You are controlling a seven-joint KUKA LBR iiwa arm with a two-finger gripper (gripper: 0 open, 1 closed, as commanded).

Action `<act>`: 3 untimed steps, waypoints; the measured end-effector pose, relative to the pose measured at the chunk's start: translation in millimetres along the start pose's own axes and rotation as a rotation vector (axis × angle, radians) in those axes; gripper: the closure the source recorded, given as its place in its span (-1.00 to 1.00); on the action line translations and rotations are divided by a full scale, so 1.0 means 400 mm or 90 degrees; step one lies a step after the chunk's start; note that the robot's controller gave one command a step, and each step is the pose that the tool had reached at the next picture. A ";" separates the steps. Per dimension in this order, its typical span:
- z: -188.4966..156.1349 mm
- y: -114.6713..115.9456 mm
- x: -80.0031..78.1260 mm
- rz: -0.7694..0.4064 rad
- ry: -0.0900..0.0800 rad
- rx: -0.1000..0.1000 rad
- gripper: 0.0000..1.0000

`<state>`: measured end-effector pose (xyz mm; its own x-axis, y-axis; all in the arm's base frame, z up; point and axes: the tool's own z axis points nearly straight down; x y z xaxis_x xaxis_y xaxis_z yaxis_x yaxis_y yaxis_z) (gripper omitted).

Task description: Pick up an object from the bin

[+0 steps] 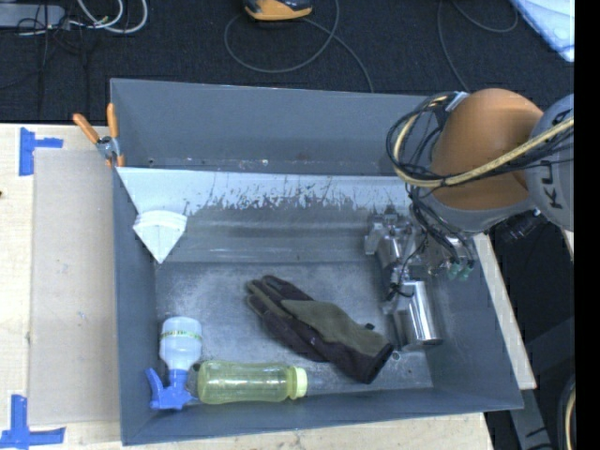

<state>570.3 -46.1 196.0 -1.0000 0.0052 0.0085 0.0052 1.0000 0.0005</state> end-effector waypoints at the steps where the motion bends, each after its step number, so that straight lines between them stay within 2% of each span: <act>1: -0.012 0.000 -0.003 -0.001 -0.004 0.000 -1.00; 2: 0.105 0.018 0.006 -0.026 -0.007 0.001 -1.00; 3: 0.227 0.045 0.053 -0.082 -0.004 0.000 -1.00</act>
Offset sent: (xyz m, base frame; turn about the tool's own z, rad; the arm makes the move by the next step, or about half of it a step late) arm -0.0101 0.0165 -0.0961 -0.0893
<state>548.6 -27.9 105.4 -0.9924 -0.1232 0.0026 -0.1232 0.9924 0.0007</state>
